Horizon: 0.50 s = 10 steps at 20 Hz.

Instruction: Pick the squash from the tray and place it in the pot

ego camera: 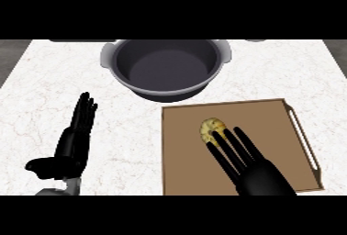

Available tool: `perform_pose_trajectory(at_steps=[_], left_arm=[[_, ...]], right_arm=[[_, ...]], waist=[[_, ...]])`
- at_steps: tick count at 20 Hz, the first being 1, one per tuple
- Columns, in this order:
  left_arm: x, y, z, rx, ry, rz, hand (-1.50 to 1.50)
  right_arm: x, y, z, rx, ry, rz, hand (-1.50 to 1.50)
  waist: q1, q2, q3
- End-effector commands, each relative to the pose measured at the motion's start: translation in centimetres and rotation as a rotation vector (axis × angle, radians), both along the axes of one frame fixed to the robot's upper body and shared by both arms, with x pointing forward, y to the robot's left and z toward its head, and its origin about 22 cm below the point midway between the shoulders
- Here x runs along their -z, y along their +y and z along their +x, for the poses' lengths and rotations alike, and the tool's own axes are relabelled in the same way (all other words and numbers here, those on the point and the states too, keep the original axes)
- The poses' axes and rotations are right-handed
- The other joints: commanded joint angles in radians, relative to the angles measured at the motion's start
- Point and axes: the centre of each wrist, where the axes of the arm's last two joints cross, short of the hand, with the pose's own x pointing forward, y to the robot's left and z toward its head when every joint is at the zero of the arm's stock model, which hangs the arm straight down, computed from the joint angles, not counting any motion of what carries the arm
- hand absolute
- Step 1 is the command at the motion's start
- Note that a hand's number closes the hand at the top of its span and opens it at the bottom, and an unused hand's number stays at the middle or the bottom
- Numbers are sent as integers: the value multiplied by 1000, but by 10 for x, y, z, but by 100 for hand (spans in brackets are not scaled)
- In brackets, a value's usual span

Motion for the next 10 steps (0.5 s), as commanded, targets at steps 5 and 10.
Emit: perform_pose_trajectory(at_steps=[5, 10], left_arm=[[6, 5, -9, 20, -2, 2, 0], [13, -4, 11, 7, 2, 1, 0]], right_arm=[[31, 2, 20, 104, 61, -75, -150], [15, 2, 56, 91, 61, -60, -150]], waist=[[0, 0, 1], [-1, 1, 1]])
